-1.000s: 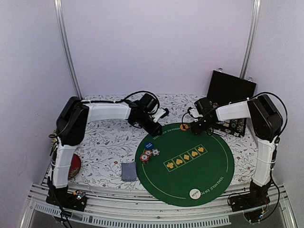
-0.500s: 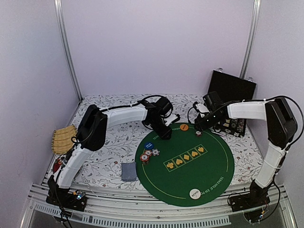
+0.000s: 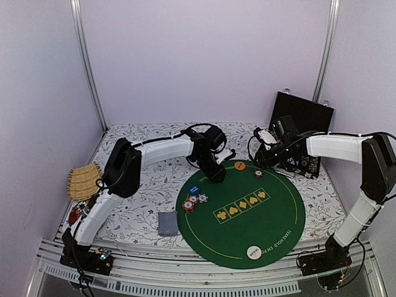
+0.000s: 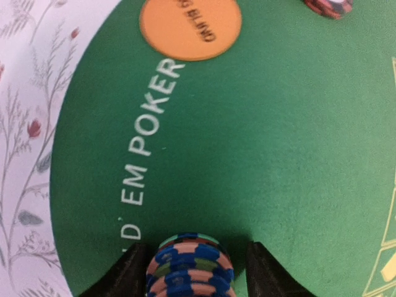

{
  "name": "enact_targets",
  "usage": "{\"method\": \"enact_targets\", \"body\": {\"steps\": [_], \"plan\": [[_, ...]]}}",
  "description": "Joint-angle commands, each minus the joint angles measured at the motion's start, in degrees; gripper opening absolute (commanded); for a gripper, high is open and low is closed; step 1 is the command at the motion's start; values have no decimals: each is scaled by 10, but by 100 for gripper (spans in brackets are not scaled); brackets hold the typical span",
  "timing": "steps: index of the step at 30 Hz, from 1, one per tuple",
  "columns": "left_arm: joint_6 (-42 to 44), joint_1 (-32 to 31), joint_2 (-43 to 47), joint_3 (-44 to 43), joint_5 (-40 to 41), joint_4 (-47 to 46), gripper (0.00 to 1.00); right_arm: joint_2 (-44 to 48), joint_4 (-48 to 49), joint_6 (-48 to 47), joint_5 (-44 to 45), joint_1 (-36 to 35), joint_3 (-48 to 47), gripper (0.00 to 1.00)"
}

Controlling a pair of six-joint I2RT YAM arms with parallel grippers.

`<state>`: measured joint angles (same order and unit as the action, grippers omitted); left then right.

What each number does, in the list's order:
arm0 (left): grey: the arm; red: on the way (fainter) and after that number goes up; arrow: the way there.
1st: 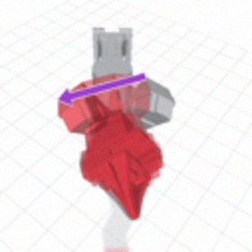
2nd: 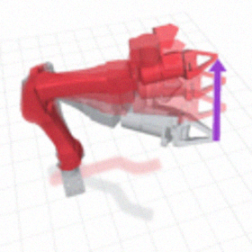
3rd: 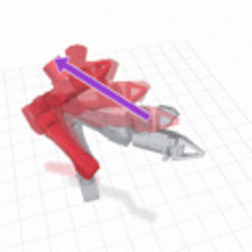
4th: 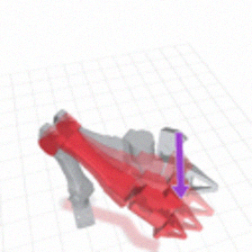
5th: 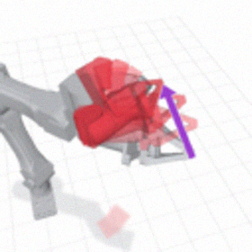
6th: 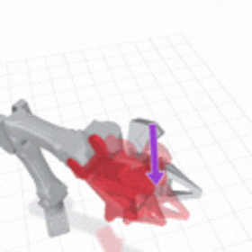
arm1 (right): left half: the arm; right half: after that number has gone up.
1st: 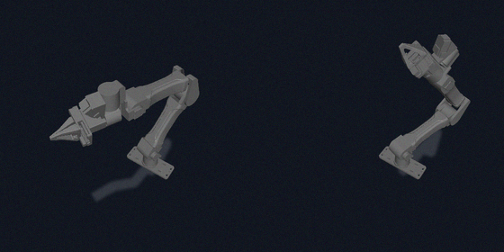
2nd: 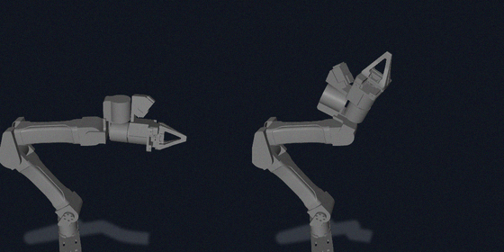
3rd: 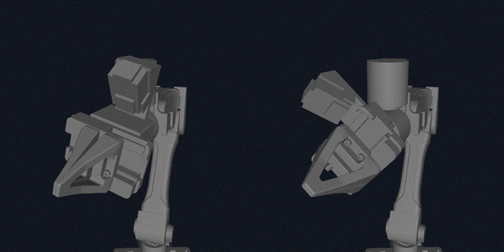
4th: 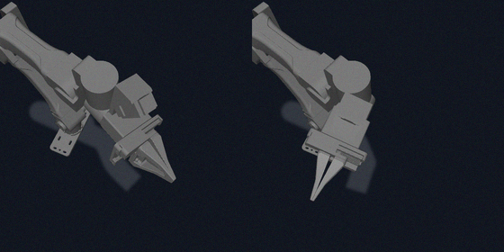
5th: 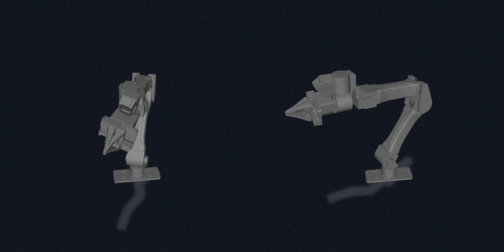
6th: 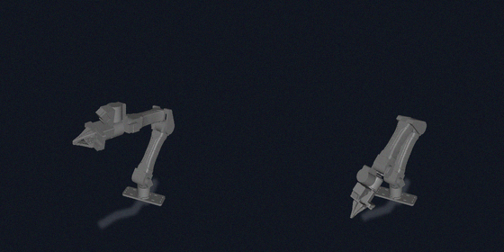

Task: Distribute texas hold em gaming equipment
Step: Place the poker chips pile on the poker table mat.

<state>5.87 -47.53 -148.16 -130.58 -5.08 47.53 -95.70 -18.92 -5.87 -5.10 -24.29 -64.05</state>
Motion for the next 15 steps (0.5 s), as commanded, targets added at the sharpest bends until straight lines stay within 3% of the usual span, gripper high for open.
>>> {"method": "enact_targets", "body": {"steps": [1,8,15], "plan": [[10,-10,-21,1,2,2,66,13,2,-3,-17,3,3,57],[15,-11,24,21,9,-57,81,15,-7,-2,-33,3,-11,59],[11,-10,144,87,9,-137,91,35,-8,4,-61,3,-27,62]]}}
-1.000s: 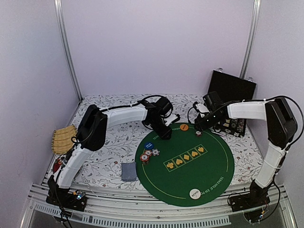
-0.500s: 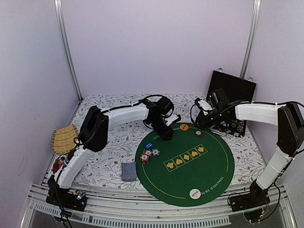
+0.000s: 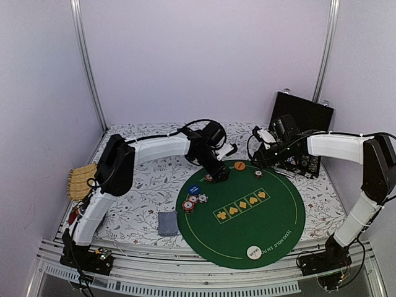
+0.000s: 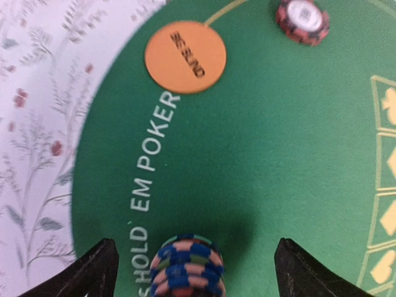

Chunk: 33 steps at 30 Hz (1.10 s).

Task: Distribute texas hold em gaming equipment
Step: Place the poker chips pile on the poker table mat, then move the pile of poker chips to the big blind area.

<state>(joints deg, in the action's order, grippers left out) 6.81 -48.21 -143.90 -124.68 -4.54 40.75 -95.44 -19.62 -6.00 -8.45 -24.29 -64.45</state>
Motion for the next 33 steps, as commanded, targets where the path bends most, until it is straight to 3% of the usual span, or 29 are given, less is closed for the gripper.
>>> {"method": "enact_targets", "body": {"steps": [1,5,8,12,17,23,33], "plan": [[2,-2,120,39,2,-75,91,38,0,7,-35,3,-25,63],[0,11,205,95,5,-80,92,49,0,24,-54,3,-43,68],[-17,42,283,191,8,-87,92,32,6,66,-52,-5,-66,72],[-37,97,409,344,34,-125,94,-41,-25,109,39,-79,-147,100],[-46,164,531,477,48,-124,97,-167,-69,118,114,-160,-259,99],[-40,197,628,536,42,-76,98,-295,-125,120,139,-200,-375,99],[-23,219,643,603,27,-117,98,-411,-190,107,166,-209,-460,100]]}}
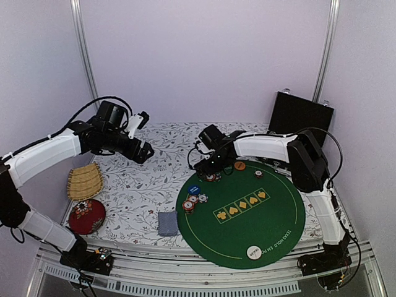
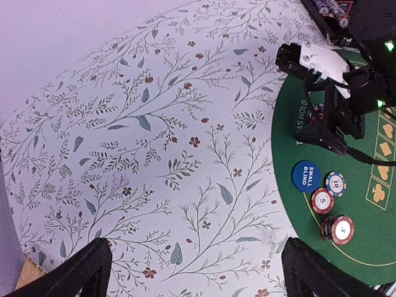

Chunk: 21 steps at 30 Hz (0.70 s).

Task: Distribute texas hold em gaming equipment
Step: Move the pile of poker chips to the big blind area.

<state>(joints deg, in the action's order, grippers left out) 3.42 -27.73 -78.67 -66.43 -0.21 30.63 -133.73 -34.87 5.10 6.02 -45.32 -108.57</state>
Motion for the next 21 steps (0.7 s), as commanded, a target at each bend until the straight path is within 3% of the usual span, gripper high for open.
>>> {"method": "enact_targets", "body": {"steps": [1,4,11,16,21], "plan": [[11,16,-12,23,-16,-17,98,-28,-38,-5,23,1,-14,100],[11,19,-15,24,-21,-17,98,-25,-39,-2,34,1,-3,97],[13,25,-6,31,-21,-23,98,8,-26,7,18,7,45,74],[15,27,-5,33,-22,-24,98,41,-20,14,6,21,100,69],[16,28,-7,33,-24,-24,98,76,15,17,-37,31,146,72]]}}
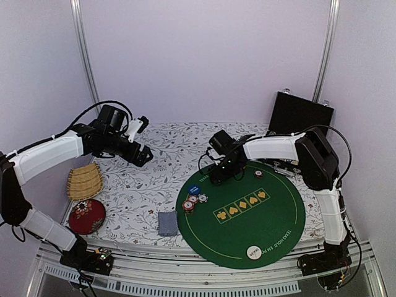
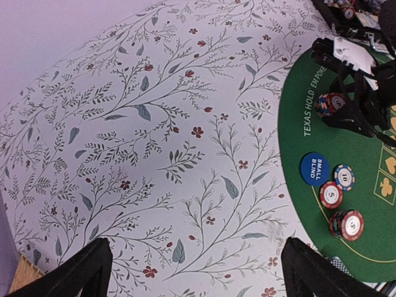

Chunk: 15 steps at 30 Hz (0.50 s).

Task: Distribute texas hold em gaming equipment
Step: Move the pile of poker chips to the big blind area.

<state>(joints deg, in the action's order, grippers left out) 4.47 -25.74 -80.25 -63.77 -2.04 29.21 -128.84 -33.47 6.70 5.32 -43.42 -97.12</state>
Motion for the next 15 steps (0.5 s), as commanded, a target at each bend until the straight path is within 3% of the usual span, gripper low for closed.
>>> {"method": "enact_targets", "body": {"steps": [1,9,15], "plan": [[6,8,8,7,-6,-10,98,25,4,-5,-47,12,30,73],[8,10,7,8,-8,-10,98,-10,-6,-27,-60,11,-7,75],[8,12,8,8,-6,-11,98,-33,-28,-37,-55,4,-31,60]]}}
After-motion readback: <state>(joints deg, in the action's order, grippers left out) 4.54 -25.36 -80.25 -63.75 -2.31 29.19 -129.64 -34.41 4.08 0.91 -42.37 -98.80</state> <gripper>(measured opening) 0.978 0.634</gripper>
